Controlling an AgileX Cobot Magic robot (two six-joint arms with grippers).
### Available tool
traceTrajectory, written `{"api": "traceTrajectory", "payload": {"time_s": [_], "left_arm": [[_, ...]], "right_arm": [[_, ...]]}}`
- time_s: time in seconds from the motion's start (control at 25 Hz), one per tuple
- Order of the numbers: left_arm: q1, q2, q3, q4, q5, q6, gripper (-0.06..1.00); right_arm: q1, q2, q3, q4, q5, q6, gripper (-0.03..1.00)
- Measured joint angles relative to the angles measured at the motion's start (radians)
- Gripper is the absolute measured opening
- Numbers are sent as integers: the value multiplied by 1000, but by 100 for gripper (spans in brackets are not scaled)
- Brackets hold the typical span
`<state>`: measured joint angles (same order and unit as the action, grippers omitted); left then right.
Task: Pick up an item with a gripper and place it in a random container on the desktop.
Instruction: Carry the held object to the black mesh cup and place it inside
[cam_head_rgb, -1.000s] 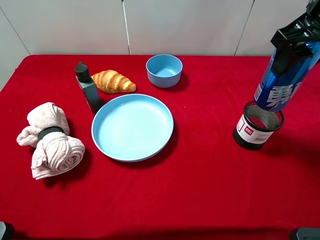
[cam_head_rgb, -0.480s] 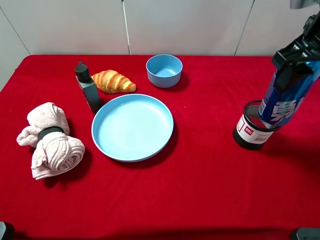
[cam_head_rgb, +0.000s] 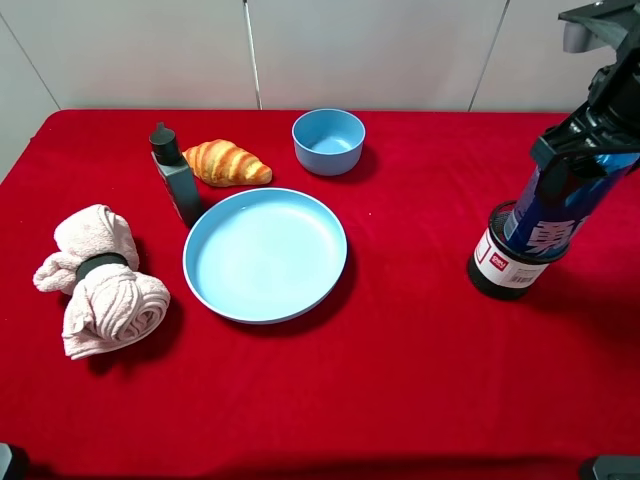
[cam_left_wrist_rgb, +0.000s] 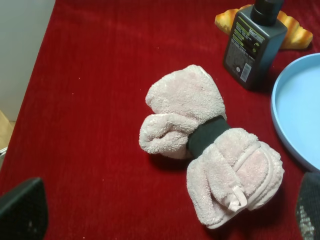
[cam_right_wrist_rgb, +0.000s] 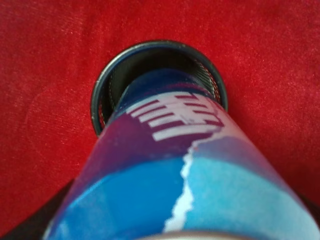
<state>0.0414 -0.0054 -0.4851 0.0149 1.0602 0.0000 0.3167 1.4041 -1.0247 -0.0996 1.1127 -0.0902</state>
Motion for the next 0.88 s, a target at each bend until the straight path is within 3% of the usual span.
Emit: {"api": "traceTrajectory", "payload": {"time_s": [0.28, 0.88], "left_arm": [[0, 0, 0, 0, 0, 0, 99], [0, 0, 0, 0, 0, 0, 99]], "right_arm": [[0, 0, 5, 0, -50, -3, 50], [0, 36, 5, 7, -58, -19, 50]]}}
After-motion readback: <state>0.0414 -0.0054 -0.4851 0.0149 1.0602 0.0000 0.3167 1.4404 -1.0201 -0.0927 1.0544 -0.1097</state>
